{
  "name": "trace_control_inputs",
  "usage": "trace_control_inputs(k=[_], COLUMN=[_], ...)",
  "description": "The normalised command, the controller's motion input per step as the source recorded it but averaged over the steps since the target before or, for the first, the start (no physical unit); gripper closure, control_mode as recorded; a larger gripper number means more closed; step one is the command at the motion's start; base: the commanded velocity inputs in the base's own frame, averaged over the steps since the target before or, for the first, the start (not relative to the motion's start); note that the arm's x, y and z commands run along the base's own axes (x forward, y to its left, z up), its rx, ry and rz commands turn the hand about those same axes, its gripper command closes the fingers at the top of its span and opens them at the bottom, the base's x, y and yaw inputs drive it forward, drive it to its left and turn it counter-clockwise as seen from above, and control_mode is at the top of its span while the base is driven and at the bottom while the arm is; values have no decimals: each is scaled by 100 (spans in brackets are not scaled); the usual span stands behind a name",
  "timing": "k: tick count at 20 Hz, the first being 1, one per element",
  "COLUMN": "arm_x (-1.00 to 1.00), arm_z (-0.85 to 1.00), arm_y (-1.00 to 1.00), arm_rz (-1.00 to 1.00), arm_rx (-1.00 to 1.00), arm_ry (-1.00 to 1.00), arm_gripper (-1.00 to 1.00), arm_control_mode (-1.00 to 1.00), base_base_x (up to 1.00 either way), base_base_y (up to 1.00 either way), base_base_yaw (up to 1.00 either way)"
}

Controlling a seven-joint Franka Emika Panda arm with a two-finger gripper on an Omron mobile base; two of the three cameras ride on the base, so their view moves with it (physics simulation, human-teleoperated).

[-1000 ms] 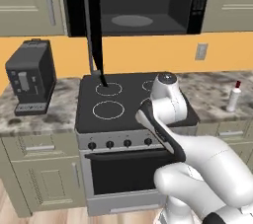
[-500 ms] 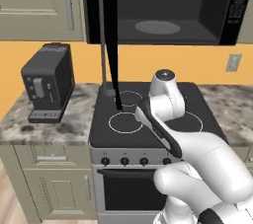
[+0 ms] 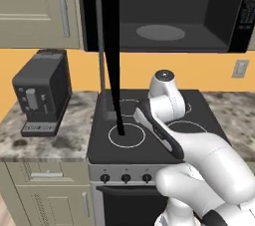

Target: Place the microwavable item in the microwave. Then, close the microwave door and press the start button.

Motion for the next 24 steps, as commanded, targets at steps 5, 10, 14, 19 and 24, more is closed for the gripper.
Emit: trace_control_inputs(k=[5, 10, 14, 19, 24], arm_x=[0, 0, 0, 0, 0], arm_z=[0, 0, 0, 0, 0], arm_y=[0, 0, 0, 0, 0], arm_rz=[0, 0, 0, 0, 0], arm_rx=[0, 0, 0, 0, 0], arm_ry=[0, 0, 0, 0, 0], arm_gripper=[100, 100, 100, 100, 100], arm_control_mode=[100, 100, 100, 100, 100], base_base_x=[44, 42, 44, 55, 40], base_base_y=[2, 4, 0, 0, 0], base_base_yaw=[-32, -37, -25, -6, 0])
